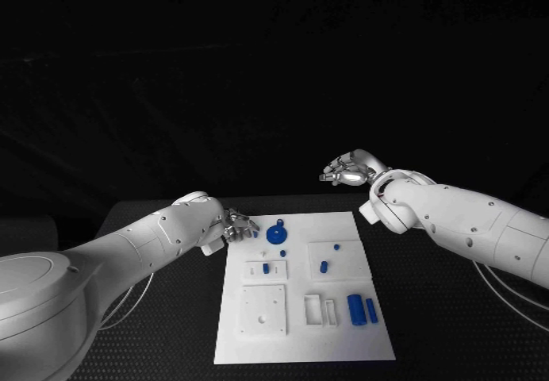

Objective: Assemble the parts on the task board

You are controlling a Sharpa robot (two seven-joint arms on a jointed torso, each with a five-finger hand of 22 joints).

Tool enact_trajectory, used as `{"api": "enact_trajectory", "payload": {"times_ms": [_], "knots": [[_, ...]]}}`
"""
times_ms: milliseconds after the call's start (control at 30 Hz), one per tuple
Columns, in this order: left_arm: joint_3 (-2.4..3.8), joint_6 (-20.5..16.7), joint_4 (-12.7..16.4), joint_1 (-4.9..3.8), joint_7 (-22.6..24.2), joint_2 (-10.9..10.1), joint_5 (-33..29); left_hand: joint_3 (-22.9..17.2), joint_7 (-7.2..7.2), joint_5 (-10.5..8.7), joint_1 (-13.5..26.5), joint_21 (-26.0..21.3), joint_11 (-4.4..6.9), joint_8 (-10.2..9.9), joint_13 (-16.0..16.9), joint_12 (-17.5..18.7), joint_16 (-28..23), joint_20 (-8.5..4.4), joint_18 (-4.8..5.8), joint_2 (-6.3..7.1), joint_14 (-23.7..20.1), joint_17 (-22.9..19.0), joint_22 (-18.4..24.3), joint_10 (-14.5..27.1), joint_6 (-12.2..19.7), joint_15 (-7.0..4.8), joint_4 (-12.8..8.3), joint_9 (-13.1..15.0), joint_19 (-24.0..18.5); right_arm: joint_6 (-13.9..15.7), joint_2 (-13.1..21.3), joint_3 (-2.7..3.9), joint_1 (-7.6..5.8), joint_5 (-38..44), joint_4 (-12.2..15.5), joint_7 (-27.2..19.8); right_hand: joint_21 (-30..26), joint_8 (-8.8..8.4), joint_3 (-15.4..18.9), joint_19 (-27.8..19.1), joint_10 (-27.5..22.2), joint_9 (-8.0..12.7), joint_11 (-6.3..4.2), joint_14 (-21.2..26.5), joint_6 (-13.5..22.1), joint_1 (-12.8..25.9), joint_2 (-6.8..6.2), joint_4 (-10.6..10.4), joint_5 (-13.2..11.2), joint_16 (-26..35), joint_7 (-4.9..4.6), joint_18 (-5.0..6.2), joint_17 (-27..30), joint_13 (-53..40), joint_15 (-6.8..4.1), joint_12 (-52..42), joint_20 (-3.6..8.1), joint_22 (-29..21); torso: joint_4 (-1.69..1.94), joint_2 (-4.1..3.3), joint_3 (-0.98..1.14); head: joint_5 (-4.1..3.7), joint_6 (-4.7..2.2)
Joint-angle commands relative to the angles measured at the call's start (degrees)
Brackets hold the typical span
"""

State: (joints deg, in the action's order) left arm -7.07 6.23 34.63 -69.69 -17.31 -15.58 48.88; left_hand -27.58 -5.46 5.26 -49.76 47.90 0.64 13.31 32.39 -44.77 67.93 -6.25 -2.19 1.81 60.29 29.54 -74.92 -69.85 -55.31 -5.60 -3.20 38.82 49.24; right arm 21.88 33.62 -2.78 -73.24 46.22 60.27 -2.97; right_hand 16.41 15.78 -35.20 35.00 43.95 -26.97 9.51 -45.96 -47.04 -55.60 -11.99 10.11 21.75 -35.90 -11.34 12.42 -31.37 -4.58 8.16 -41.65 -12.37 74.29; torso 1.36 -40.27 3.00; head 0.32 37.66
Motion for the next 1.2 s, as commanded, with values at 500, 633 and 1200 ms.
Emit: {"api": "enact_trajectory", "payload": {"times_ms": [500, 633, 1200], "knots": [[0.02, 1.24, 0.02, 0.11, 1.01, 0.46, -0.43, -1.25, -0.19, 0.57, -1.82, -0.52, 0.12, 0.44, 0.26, 0.32, 0.06, -4.88, 0.79, -1.76, -0.24, 0.2, -0.88, 0.21, 0.52, -0.15, -3.78, -0.2, 0.13, -0.51, -0.22, 0.03, -0.03, 0.05, -0.03, -0.58, -0.43, 0.38, -0.07, -0.28, 0.33, 0.1, 0.03, 0.28, 0.41, 0.28, 0.06, -0.24, 0.23, 0.31, -0.15, -0.31, 0.11, 0.17, 0.1, 0.42, -0.2, 0.15, 0.06, 0.06, -0.01, 0.03, 0.28], [0.02, 1.41, 0.04, 0.11, 1.13, 0.38, -0.55, -2.05, -0.21, 1.16, -3.05, -0.58, 0.1, 0.5, 0.31, 0.37, 0.05, -4.86, 0.84, -2.74, -0.22, 0.24, -0.99, 0.17, 0.56, -0.13, -5.39, -0.23, 0.24, -0.53, -0.25, 0.03, -0.03, 0.05, -0.09, -0.57, -0.45, 0.39, -0.07, -0.28, 0.34, 0.1, 0.03, 0.28, 0.4, 0.28, 0.06, -0.24, 0.23, 0.31, -0.15, -0.3, 0.12, 0.19, 0.1, 0.43, -0.21, 0.16, 0.07, 0.07, -0.05, 0.01, 0.27], [0.03, 1.79, -0.07, 0.11, 0.9, 0.19, -1.29, -3.11, -0.39, 3.1, -4.03, -0.76, -0.07, 0.57, 0.42, 0.58, -0.05, -4.7, 1.13, -5.13, -0.24, 0.32, -1.12, 0.13, 0.86, 0.05, -8.61, -0.37, 0.39, -0.61, -0.32, 0.03, -0.03, 0.05, -0.17, -0.58, -0.54, 0.4, -0.04, -0.28, 0.42, 0.11, 0.02, 0.28, 0.4, 0.28, 0.07, -0.25, 0.24, 0.35, -0.15, -0.3, 0.16, 0.26, 0.11, 0.49, -0.22, 0.21, 0.12, 0.02, -0.06, 0.2, 0.23]]}}
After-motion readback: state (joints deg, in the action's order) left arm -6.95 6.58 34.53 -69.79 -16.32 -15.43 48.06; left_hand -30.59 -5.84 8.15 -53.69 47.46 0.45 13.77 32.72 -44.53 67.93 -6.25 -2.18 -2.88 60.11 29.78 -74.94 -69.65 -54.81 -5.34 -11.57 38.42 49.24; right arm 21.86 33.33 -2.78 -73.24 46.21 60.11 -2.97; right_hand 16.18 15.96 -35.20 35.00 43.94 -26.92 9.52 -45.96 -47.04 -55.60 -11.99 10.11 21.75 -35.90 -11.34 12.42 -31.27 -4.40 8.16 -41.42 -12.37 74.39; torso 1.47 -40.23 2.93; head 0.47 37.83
